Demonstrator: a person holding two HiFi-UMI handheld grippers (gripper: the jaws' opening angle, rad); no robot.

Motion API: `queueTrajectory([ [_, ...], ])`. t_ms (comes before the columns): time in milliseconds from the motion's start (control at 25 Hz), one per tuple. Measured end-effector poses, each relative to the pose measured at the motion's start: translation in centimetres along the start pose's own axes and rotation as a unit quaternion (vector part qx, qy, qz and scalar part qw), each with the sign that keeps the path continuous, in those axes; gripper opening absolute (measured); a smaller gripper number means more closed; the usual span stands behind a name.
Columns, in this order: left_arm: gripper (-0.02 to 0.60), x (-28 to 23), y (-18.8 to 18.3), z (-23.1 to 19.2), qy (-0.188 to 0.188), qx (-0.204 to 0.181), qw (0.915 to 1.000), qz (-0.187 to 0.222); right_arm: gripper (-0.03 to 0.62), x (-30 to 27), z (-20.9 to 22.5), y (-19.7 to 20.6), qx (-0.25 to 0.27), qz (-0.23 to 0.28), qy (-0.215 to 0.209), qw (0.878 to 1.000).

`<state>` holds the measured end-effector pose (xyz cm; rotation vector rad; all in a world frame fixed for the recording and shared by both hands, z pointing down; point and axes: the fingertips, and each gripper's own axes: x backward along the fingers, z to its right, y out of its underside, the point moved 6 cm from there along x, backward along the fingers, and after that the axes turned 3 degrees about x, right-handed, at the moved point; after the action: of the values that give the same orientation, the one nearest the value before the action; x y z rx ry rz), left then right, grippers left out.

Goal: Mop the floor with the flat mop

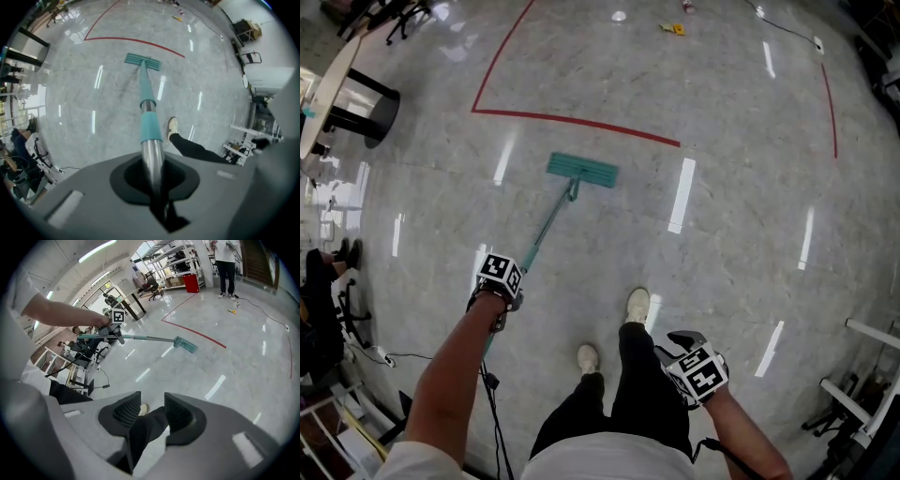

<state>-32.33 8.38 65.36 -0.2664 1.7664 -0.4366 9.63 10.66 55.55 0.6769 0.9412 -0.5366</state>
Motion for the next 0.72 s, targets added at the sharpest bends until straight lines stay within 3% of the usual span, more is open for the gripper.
queueTrajectory([
  [720, 0.043, 3.9, -10.7, 2.7, -0.004, 0.003, 0.9999, 0.013, 0.160, 1.0, 3.5, -0.1, -0.020, -0.005, -0.003, 1.000],
])
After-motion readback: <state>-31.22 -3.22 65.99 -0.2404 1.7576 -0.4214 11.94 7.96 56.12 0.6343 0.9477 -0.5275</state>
